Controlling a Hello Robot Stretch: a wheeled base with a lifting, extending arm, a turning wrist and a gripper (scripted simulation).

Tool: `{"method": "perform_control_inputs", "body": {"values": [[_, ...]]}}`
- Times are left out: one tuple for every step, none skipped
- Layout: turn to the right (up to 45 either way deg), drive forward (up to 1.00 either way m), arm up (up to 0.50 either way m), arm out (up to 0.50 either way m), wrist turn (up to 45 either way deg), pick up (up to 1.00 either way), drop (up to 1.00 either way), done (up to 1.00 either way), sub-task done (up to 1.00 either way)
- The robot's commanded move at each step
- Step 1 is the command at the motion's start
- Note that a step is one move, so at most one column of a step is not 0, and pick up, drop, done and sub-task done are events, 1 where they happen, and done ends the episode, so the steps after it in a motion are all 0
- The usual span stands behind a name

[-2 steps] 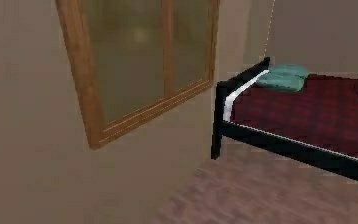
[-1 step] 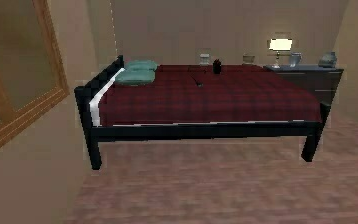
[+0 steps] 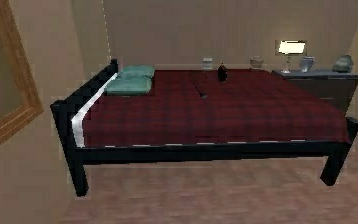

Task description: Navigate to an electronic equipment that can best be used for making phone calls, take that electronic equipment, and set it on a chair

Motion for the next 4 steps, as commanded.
{"method": "perform_control_inputs", "body": {"values": [[-45.0,0.00,0.00,0.00,0.0,0.00,0.00,0.00,0.00],[-45.0,0.00,0.00,0.00,0.0,0.00,0.00,0.00,0.00],[-45.0,0.00,0.00,0.00,0.0,0.00,0.00,0.00,0.00],[-33.0,0.00,0.00,0.00,0.0,0.00,0.00,0.00,0.00]]}}
